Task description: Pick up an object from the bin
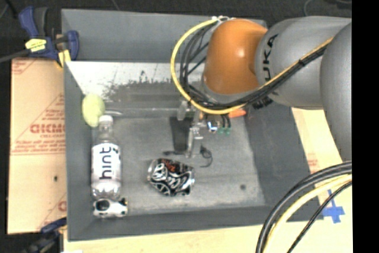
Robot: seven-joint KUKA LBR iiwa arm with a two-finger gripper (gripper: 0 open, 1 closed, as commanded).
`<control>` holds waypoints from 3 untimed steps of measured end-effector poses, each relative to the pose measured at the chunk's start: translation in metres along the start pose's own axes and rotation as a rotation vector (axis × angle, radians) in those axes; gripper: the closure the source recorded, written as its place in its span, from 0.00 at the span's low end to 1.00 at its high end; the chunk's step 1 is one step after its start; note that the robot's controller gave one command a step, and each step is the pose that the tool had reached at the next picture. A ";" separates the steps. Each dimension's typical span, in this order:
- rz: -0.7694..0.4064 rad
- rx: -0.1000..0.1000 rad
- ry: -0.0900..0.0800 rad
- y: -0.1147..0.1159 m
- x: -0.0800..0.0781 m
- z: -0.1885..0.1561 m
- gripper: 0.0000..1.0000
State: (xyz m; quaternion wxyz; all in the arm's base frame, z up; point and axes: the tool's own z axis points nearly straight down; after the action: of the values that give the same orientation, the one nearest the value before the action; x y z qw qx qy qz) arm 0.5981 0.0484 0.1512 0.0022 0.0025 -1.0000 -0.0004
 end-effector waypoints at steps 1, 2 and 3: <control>0.001 -0.001 -0.008 0.000 -0.002 -0.005 0.00; -0.046 0.000 -0.008 0.030 0.057 0.056 0.00; -0.141 0.001 0.002 0.040 0.072 0.063 0.00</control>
Offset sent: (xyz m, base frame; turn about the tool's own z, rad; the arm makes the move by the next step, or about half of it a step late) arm -0.0824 0.0442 -0.0812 -0.0648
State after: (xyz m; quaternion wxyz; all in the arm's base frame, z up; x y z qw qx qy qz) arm 0.5257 0.0879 0.0884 0.0029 0.0731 -0.9973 -0.0001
